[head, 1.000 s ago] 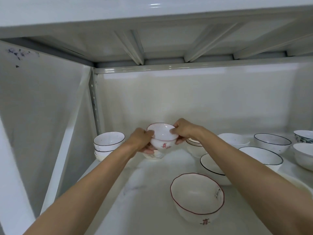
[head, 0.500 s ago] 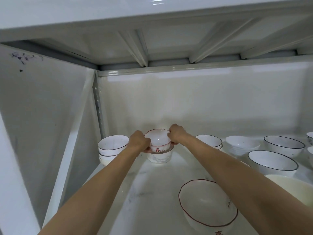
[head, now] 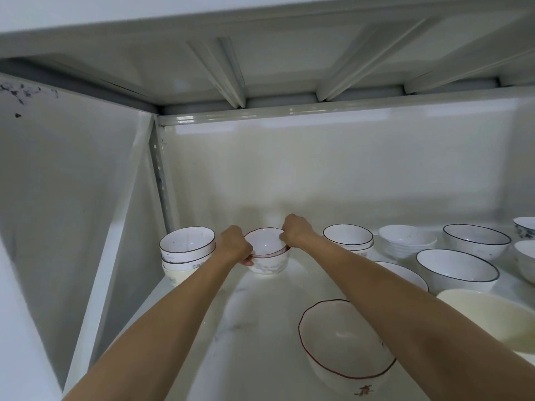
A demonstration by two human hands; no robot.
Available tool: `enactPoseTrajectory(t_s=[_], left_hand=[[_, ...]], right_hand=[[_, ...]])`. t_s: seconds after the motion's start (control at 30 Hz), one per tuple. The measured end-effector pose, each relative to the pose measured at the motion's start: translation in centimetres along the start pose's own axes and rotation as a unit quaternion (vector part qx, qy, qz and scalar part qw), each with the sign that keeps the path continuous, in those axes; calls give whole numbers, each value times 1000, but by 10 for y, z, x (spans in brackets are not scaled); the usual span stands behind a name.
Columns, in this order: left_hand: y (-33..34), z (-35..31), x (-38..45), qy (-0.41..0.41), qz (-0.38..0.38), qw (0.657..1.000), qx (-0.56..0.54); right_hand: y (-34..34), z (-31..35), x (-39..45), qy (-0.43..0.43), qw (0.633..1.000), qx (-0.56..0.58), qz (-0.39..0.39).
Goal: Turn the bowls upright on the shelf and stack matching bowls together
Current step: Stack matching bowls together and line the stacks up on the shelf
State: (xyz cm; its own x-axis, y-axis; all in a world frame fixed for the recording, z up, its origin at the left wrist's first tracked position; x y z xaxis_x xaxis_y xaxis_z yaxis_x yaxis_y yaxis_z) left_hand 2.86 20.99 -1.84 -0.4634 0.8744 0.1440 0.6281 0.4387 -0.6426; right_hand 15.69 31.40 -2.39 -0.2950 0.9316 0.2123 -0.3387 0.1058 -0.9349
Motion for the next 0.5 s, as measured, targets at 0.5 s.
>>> enactPoseTrajectory(t_s=[0.5], left_hand=[[19,-16,-67,45,164,983,-65]], right_hand=[[-51,-34,-65,-50,973,90,205]])
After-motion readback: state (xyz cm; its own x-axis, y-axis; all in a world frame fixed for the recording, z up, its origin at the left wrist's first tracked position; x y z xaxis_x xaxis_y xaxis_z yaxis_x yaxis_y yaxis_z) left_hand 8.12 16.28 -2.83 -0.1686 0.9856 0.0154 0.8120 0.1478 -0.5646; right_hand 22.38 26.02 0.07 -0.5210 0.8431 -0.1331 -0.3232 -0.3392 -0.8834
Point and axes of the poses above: each hand's wrist, its own x-axis towards the middle knuckle, its own y-axis out of the palm, z = x × y, the point moved 2 cm from there along x, towards the middle knuckle, and after that the axes turned 10 degrees about -x, right-handed, at the moved point
